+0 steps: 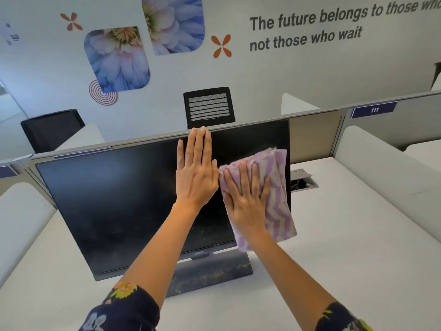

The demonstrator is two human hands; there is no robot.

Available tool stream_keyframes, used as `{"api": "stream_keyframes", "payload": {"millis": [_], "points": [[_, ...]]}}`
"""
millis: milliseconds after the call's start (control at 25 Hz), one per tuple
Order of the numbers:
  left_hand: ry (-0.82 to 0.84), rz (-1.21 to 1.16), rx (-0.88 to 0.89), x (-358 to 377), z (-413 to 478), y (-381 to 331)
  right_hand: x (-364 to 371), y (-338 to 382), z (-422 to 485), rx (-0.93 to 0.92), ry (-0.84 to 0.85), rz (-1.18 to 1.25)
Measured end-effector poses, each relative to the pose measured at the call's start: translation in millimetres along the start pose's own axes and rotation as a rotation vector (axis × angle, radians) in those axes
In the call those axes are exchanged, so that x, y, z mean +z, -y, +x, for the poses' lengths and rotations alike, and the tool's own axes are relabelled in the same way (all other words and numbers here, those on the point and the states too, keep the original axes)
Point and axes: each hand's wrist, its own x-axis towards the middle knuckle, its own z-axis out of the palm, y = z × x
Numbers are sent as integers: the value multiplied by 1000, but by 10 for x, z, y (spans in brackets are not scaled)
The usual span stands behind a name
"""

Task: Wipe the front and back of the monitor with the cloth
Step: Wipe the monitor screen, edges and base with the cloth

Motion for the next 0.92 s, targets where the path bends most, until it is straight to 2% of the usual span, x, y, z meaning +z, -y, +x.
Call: {"api": "stream_keyframes", "payload": {"millis": [160,320,440,640,800,920], "points": [[0,8,-16,11,-6,-24,-57,-245,-202,57,45,-26],[-13,13,-27,27,-6,-36,-269,-344,433,245,-34,34],[-14,8,-35,39,-1,-30,-289,-194,662,220,-62,52],[-26,17,-29,64,1,-51,93,-180,-297,-27,31,-16],[-51,7,-22,47,2,-46,134,-509,-973,37,185,-18],[-56,-4,-22,48,-3,-33,-10,-648,-694,169,151,-66]]}}
